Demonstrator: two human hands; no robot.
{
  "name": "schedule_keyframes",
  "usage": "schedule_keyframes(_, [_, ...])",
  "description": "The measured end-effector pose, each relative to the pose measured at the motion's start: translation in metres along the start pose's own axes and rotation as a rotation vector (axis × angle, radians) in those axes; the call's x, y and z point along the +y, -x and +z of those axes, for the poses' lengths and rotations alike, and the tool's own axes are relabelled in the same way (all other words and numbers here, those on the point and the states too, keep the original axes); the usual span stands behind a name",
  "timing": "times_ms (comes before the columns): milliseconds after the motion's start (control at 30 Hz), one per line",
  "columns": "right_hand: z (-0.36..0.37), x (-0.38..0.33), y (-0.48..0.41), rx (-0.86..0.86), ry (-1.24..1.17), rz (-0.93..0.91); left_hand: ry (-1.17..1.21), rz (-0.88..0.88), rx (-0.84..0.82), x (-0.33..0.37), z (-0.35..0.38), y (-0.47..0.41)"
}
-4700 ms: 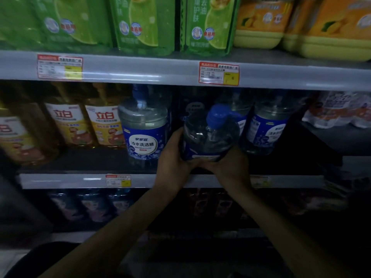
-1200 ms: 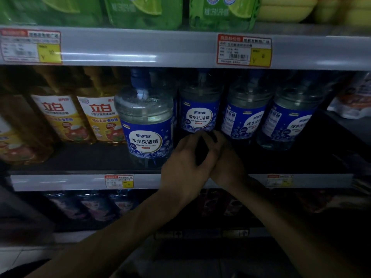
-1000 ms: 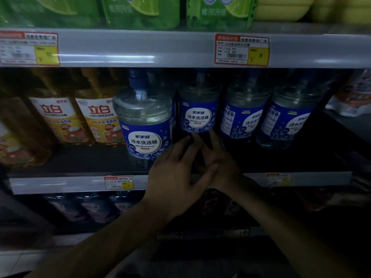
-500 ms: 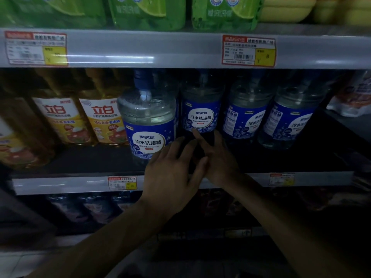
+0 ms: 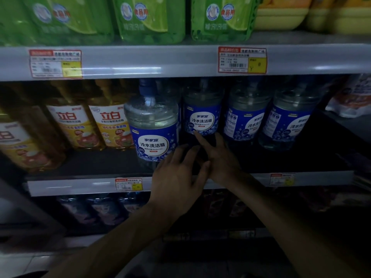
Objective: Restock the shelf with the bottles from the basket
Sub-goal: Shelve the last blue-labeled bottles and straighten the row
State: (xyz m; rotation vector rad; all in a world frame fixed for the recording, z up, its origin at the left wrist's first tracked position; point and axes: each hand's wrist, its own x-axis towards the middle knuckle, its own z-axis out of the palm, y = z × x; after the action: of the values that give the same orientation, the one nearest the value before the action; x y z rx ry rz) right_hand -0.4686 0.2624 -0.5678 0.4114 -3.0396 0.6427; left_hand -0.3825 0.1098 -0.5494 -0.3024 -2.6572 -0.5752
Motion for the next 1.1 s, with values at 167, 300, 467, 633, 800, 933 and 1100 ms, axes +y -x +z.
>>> schedule_keyframes(167, [-0.010,0.022,0.015,0.060,0.024,-0.098,0.028,-0.001,0.009,0.002,-0.001,-0.006])
schedule_keyframes(300, [-0.024,0.037,0.030,0.182,0.027,-0.143,0.051,0.025,0.048,0.005,0.003,-0.011])
schedule_keyframes(467, [-0.053,0.051,0.048,0.378,-0.093,-0.050,0.112,0.004,0.060,0.021,0.013,-0.020])
schedule_keyframes(633, [-0.063,0.064,0.051,0.461,-0.414,0.170,0.175,0.005,0.064,0.044,0.036,-0.041])
schedule_keyframes(800, [-0.063,0.068,0.041,0.438,-0.590,0.272,0.395,-0.063,0.064,0.063,0.062,-0.070])
schedule_keyframes(933, [-0.066,0.070,0.032,0.411,-0.694,0.301,0.607,-0.146,0.065,0.071,0.082,-0.097])
schedule_keyframes(1100, [-0.064,0.074,0.026,0.405,-0.699,0.309,0.763,-0.219,0.077,0.079,0.101,-0.119])
